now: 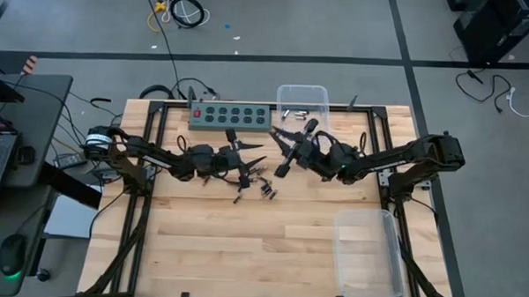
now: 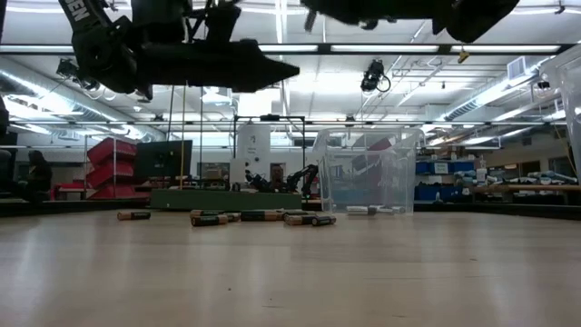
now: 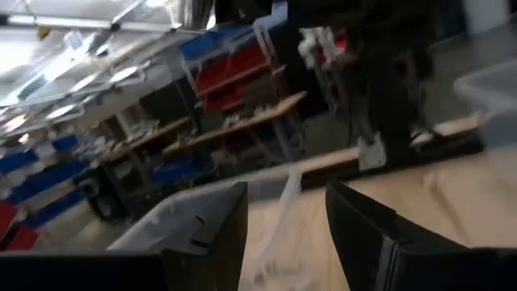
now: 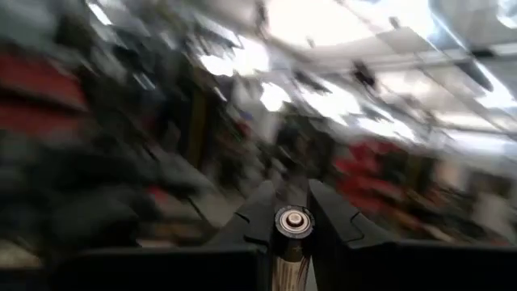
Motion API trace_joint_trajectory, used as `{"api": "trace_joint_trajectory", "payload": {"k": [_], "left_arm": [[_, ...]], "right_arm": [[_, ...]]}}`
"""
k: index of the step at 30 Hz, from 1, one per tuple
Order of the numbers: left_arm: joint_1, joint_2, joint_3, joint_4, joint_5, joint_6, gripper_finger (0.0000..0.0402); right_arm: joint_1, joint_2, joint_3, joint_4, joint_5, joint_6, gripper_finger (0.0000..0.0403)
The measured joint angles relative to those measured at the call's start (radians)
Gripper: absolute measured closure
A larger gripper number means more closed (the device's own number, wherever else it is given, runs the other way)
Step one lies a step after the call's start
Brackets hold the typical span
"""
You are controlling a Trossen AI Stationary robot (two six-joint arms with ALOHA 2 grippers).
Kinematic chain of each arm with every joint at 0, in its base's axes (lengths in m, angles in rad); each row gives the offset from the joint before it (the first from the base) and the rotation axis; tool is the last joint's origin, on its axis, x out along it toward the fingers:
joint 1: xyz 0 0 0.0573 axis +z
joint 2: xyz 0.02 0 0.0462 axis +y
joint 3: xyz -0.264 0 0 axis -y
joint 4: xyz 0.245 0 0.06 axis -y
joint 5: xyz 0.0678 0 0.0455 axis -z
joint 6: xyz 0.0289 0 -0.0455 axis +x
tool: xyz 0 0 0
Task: Sort batteries
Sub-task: Put the silver battery into the top transparent bin
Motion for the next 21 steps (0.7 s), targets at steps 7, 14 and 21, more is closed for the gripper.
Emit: {"api": "trace_joint_trajectory", "payload": {"k": [7, 14, 21], "left_arm": [[-0.008, 0.0, 0.0, -0.159, -0.177, -0.018, 0.0233], [-0.029, 0.0, 0.0, -0.251, -0.377, -0.023, 0.0233], [-0.04, 0.0, 0.0, -0.256, -0.503, -0.023, 0.0233]], "right_arm": [[-0.035, -0.121, 0.0, -0.309, 0.304, 0.128, 0.036], [-0.157, -0.257, -0.001, -0.879, 0.215, 0.613, 0.036], [-0.259, -0.274, -0.002, -1.118, -0.013, 0.821, 0.0359]]}}
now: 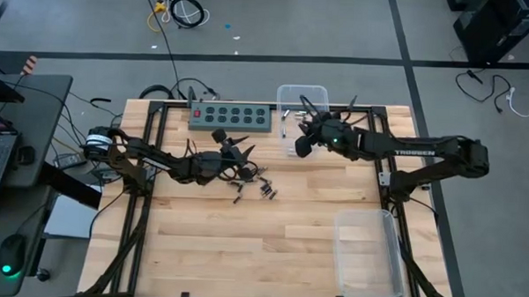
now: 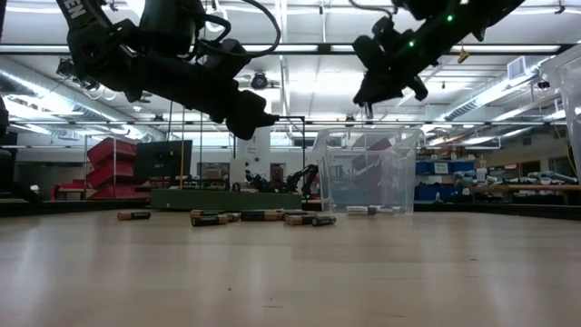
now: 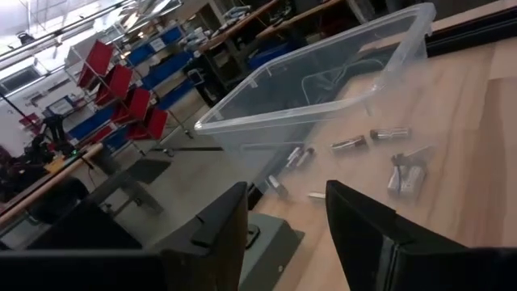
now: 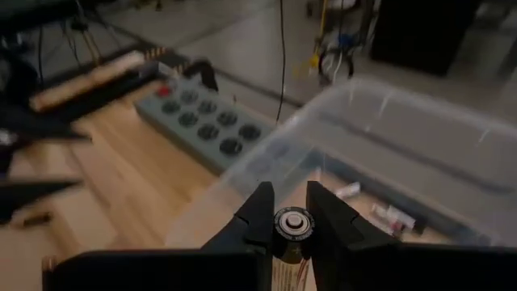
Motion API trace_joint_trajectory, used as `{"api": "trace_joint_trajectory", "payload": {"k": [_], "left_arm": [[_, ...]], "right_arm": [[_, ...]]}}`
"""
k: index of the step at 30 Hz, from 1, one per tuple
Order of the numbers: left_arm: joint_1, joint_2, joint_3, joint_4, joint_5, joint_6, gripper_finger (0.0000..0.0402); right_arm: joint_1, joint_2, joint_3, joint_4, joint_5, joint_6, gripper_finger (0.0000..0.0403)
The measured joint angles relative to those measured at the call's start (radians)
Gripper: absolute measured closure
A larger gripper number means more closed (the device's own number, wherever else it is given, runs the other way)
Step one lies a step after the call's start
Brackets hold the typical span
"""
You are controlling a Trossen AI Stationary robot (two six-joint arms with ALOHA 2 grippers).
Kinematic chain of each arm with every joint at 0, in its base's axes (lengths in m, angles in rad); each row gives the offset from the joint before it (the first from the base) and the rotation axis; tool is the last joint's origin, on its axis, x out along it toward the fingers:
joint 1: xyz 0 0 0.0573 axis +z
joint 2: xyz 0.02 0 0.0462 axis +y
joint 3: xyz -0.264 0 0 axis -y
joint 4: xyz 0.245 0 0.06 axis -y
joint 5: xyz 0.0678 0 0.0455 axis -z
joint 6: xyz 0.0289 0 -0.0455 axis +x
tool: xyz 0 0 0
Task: Sort batteries
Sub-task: Put the silver battery into the top transparent bin, then put the black battery into the bottom transparent bin
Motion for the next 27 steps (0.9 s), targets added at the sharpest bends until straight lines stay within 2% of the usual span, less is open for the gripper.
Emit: {"api": "trace_joint_trajectory", "payload": {"k": [3, 9, 18, 27], "left_arm": [[0.0, 0.0, 0.0, 0.0, -0.001, 0.0, 0.0233], [0.0, 0.0, 0.0, 0.0, 0.004, -0.026, 0.0233], [0.0, 0.0, 0.001, 0.0, 0.01, -0.031, 0.0234], [-0.008, -0.001, 0.001, -0.01, 0.064, -0.083, 0.0234]], "right_arm": [[-0.011, 0.028, 0.0, -0.005, -0.037, 0.017, 0.0358], [-0.018, 0.075, 0.0, 0.005, -0.039, 0.021, 0.0357], [-0.019, 0.071, 0.0, 0.041, -0.04, 0.021, 0.0335], [-0.027, 0.071, 0.0, 0.057, -0.039, 0.019, 0.0317]]}}
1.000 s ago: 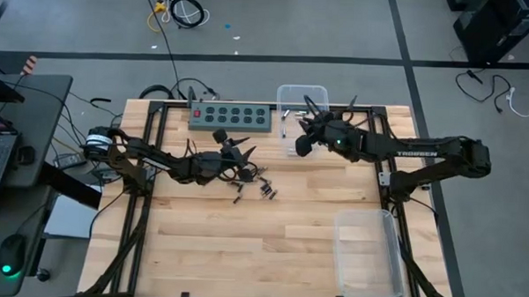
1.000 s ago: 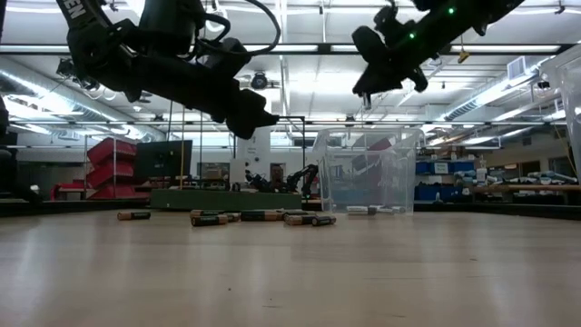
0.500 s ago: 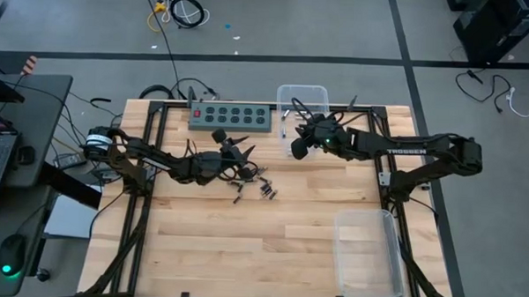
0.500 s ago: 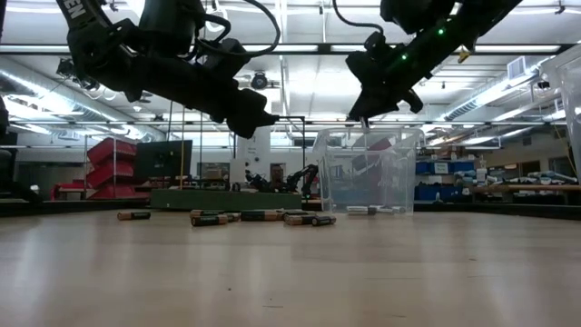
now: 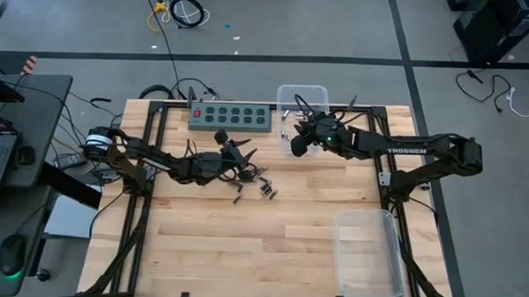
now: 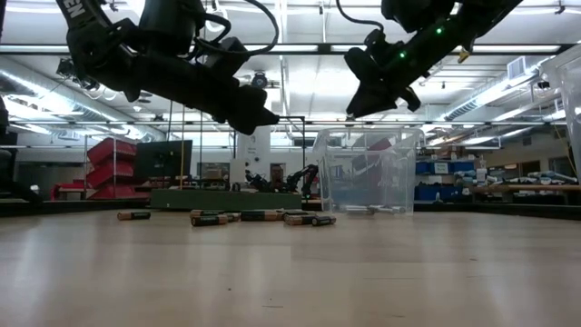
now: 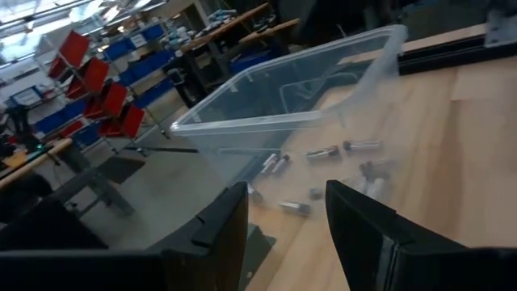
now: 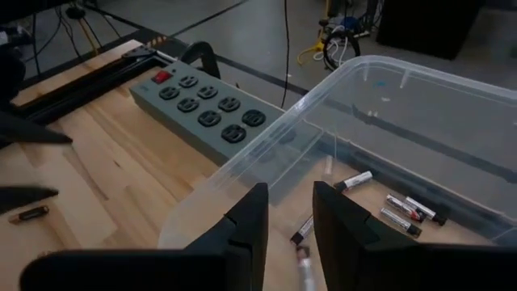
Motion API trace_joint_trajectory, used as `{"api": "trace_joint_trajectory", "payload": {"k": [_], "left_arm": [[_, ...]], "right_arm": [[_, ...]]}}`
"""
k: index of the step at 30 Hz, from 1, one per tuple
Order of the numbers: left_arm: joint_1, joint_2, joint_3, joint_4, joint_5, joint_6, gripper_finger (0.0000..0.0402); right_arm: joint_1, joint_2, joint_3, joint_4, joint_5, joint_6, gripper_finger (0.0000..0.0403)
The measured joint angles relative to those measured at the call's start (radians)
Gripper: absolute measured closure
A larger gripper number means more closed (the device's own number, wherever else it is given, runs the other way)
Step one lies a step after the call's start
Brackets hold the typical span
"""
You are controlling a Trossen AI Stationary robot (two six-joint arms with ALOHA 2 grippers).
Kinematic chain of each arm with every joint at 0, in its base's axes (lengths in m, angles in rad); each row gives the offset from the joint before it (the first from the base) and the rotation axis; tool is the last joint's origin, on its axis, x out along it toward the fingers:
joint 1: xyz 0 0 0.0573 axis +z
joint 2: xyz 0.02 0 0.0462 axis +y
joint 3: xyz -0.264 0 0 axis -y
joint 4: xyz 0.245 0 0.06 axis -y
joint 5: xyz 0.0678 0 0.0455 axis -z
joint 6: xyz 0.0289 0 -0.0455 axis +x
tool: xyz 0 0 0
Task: Sort batteries
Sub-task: Put the black battery into the bottom transparent bin
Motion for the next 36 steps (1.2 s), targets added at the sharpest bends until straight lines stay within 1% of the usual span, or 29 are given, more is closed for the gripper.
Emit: {"api": "trace_joint_trajectory", "payload": {"k": [2, 6, 9, 12, 15, 20, 24, 27, 30, 33, 36], "left_arm": [[-0.012, 0.0, 0.0, -0.005, 0.005, 0.001, 0.0234], [-0.028, 0.0, 0.0, -0.03, 0.004, 0.002, 0.0234], [-0.037, 0.0, 0.0, -0.052, 0.001, 0.003, 0.0234], [-0.045, 0.0, 0.0, -0.076, 0.0, 0.009, 0.0234], [-0.057, -0.014, 0.0, -0.127, 0.0, 0.008, 0.0234], [-0.091, -0.069, 0.0, -0.238, 0.01, 0.005, 0.0234], [-0.126, -0.148, 0.0, -0.356, 0.022, -0.005, 0.0234], [-0.137, -0.223, 0.0, -0.494, 0.118, -0.062, 0.0234], [-0.136, -0.295, 0.0, -0.673, 0.283, -0.146, 0.0234], [-0.135, -0.343, 0.0, -0.809, 0.414, -0.216, 0.0234], [-0.136, -0.358, 0.0, -0.908, 0.448, -0.266, 0.0234]], "right_arm": [[0.0, 0.0, 0.0, 0.016, 0.0, -0.014, 0.0318], [0.018, -0.021, 0.0, 0.074, 0.0, -0.092, 0.0318], [0.049, -0.05, 0.0, 0.134, 0.0, -0.189, 0.0318], [0.093, -0.071, 0.0, 0.189, 0.0, -0.325, 0.0318], [0.142, -0.083, 0.0, 0.219, 0.0, -0.423, 0.0318], [0.186, -0.102, 0.0, 0.211, 0.0, -0.467, 0.0318], [0.195, -0.122, 0.0, 0.187, -0.001, -0.471, 0.0318], [0.195, -0.131, 0.0, 0.161, 0.0, -0.466, 0.0318], [0.197, -0.131, 0.0, 0.137, 0.0, -0.461, 0.0318], [0.198, -0.132, 0.0, 0.111, 0.0, -0.44, 0.0318], [0.2, -0.131, -0.001, 0.09, 0.0, -0.424, 0.0318]]}}
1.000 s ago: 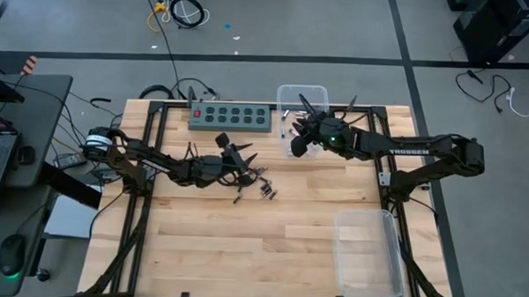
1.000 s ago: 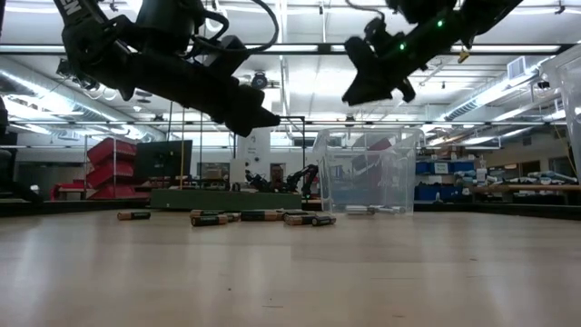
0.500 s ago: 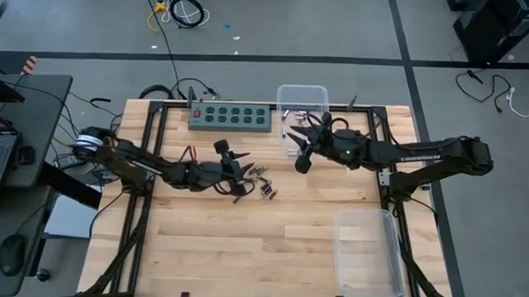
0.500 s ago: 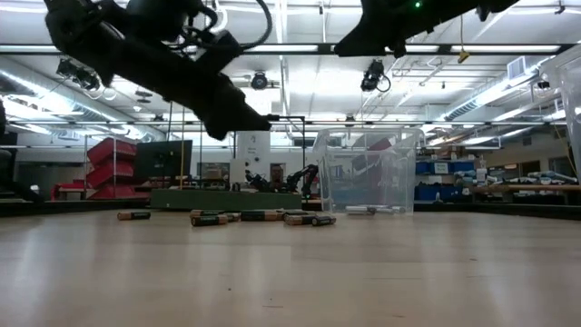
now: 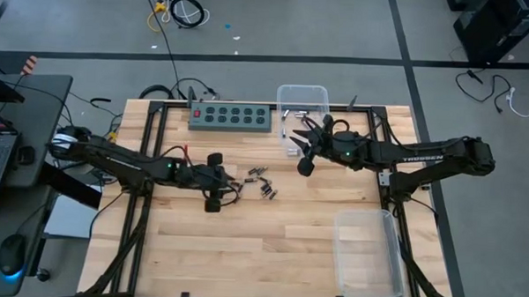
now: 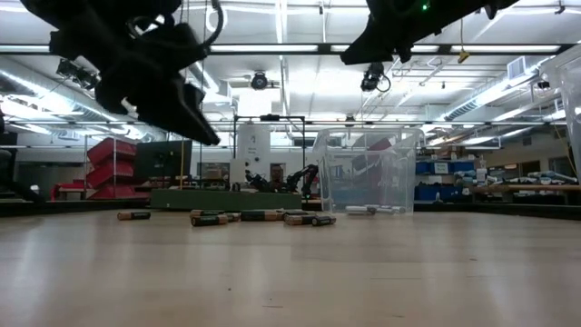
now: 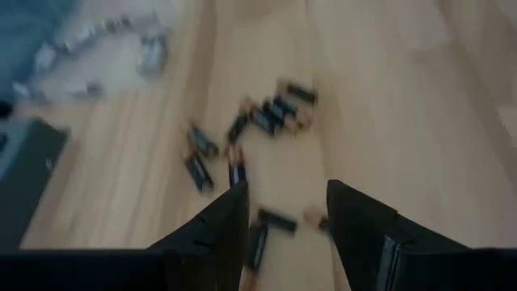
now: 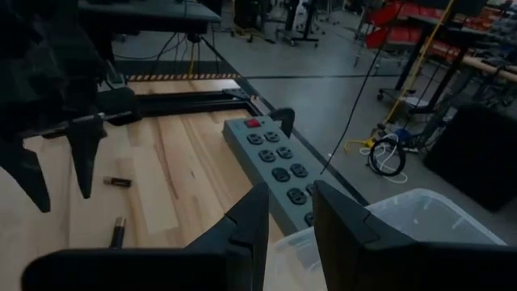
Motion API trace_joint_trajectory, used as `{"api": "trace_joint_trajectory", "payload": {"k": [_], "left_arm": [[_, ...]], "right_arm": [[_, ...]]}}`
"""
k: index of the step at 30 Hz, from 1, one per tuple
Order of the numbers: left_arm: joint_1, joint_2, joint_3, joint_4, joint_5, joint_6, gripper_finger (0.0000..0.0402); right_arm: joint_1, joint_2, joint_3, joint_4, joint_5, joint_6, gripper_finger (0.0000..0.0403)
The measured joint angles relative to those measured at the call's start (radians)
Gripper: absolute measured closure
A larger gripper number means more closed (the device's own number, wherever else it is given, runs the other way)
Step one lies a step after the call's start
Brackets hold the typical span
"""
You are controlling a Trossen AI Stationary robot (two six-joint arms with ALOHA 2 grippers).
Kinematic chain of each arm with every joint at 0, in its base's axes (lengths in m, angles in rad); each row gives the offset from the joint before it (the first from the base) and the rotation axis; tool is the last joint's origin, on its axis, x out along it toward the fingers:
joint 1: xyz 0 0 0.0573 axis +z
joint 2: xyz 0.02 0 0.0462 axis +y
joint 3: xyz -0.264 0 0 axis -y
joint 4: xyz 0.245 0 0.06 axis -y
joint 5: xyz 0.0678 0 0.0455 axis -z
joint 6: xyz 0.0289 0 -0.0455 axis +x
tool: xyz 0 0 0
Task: Sort batteries
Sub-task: Put the black battery into the bottom transparent bin
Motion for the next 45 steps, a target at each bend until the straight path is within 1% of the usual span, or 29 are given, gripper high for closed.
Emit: {"api": "trace_joint_trajectory", "payload": {"k": [4, 7, 11, 13, 16, 21, 30, 34, 38, 42, 43, 45], "left_arm": [[0.001, 0.005, 0.0, -0.116, 0.0, -0.024, 0.0234], [0.001, 0.023, -0.001, -0.152, -0.005, -0.022, 0.0234], [0.002, 0.067, -0.001, -0.115, -0.012, 0.01, 0.0234], [0.002, 0.092, -0.001, -0.072, -0.012, 0.035, 0.0234], [0.002, 0.129, 0.0, -0.039, -0.014, 0.058, 0.0234], [0.002, 0.162, 0.0, -0.019, -0.015, 0.072, 0.0234], [0.023, 0.165, -0.001, -0.015, -0.014, 0.129, 0.0234], [0.042, 0.165, -0.033, 0.011, -0.01, 0.141, 0.0234], [0.048, 0.165, -0.084, 0.006, -0.011, 0.131, 0.0234], [0.031, 0.143, -0.073, 0.001, -0.022, 0.052, 0.0234], [0.026, 0.134, -0.065, -0.019, -0.034, 0.027, 0.0234], [0.019, 0.109, -0.054, -0.135, -0.078, -0.029, 0.0234]], "right_arm": [[0.004, 0.0, 0.0, -0.015, 0.0, 0.005, 0.0318], [0.007, -0.004, 0.0, -0.075, 0.0, 0.006, 0.0318], [0.006, -0.028, 0.0, -0.203, 0.0, 0.064, 0.0318], [0.006, -0.047, 0.0, -0.257, 0.0, 0.089, 0.0318], [0.005, -0.075, 0.0, -0.293, 0.0, 0.104, 0.0318], [0.005, -0.095, 0.0, -0.331, 0.0, 0.105, 0.0318], [0.002, -0.096, 0.0, -0.327, 0.0, 0.103, 0.0318], [0.001, -0.096, 0.0, -0.326, 0.0, 0.106, 0.0318], [0.001, -0.095, 0.0, -0.327, 0.0, 0.114, 0.0318], [-0.002, -0.095, 0.0, -0.324, 0.0, 0.125, 0.0318], [-0.004, -0.095, 0.0, -0.324, 0.0, 0.133, 0.0318], [-0.01, -0.095, 0.0, -0.323, 0.0, 0.144, 0.0318]]}}
